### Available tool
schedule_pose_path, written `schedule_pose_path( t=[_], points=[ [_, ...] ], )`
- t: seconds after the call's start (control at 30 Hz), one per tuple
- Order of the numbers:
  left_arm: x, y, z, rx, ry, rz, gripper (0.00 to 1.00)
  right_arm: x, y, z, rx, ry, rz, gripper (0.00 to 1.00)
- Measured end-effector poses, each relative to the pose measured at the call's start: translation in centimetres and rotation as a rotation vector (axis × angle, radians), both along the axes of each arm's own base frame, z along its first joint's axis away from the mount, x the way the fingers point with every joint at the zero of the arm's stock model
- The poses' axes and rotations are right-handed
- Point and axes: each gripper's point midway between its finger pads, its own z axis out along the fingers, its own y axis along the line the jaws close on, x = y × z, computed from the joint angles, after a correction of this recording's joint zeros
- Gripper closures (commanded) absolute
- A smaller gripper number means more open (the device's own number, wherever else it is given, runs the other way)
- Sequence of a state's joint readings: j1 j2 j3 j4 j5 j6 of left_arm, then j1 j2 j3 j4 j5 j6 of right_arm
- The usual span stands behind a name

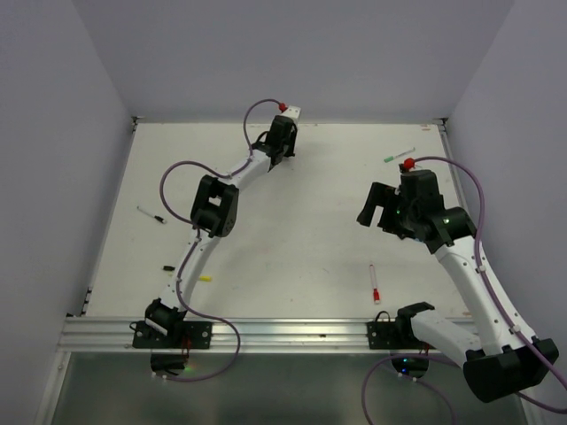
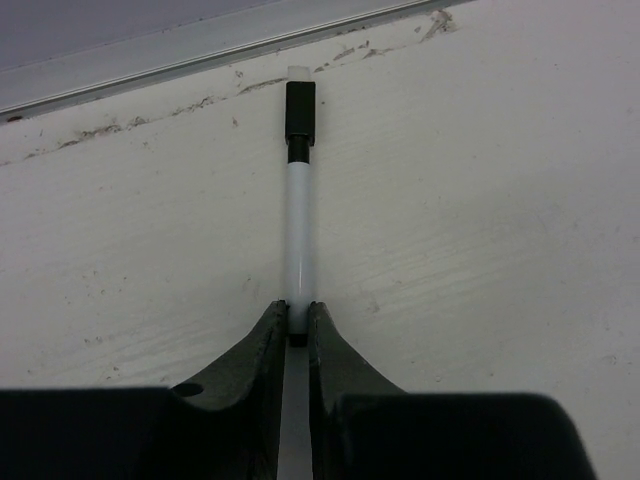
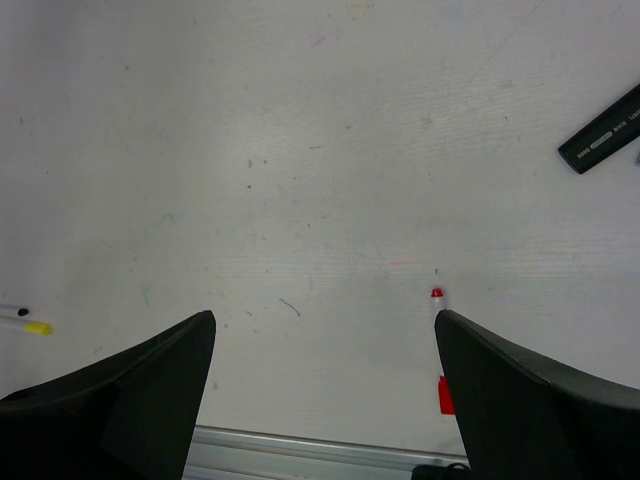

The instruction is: Open the pen caps

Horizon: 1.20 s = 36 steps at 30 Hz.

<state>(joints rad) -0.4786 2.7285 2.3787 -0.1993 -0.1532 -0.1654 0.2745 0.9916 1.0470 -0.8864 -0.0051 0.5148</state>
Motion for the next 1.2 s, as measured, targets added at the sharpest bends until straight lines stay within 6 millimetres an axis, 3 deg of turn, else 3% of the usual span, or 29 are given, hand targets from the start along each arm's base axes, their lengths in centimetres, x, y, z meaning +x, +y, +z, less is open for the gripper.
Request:
schedule_pose_path(
  t=[0.1, 0.3, 0.5, 0.63, 0.9, 1.0, 1.2],
  points=[
    [0.0, -0.1, 0.0, -0.003, -0.002, -0.004, 1.0, 0.0, -0.2, 0.0, -0.006, -0.003, -0.006, 0.04],
    [-0.2, -0.1, -0.1, -0.014, -0.027, -0.006, 1.0, 0.0, -0.3, 0.2, -0.007, -0.013, -0.009, 0.04],
    [-2.8, 1.1, 0.2, 0.007, 0.012, -0.008, 1.0, 0.3, -0.1, 0.3, -0.002, -0.024, -0.008, 0.04],
    [-6.0, 1.9, 1.4, 0.008, 0.044, -0.019, 1.0, 0.8, 0.8, -0.2, 0.038, -0.033, 0.013, 0.04],
    [-13.9, 1.3, 9.9, -0.151, 0.005, -0.06, 1.0, 2.2, 4.9, -4.0, 0.209, 0.062, 0.095, 0.05],
    [-17.6, 1.4, 12.6, -0.233, -0.003, -0.064, 1.0, 2.9, 6.5, -4.1, 0.282, 0.062, 0.126, 0.06],
    [-25.9, 2.7, 14.2, -0.365, 0.028, -0.078, 1.0, 4.2, 10.3, -3.3, 0.43, 0.016, 0.213, 0.11]
  ],
)
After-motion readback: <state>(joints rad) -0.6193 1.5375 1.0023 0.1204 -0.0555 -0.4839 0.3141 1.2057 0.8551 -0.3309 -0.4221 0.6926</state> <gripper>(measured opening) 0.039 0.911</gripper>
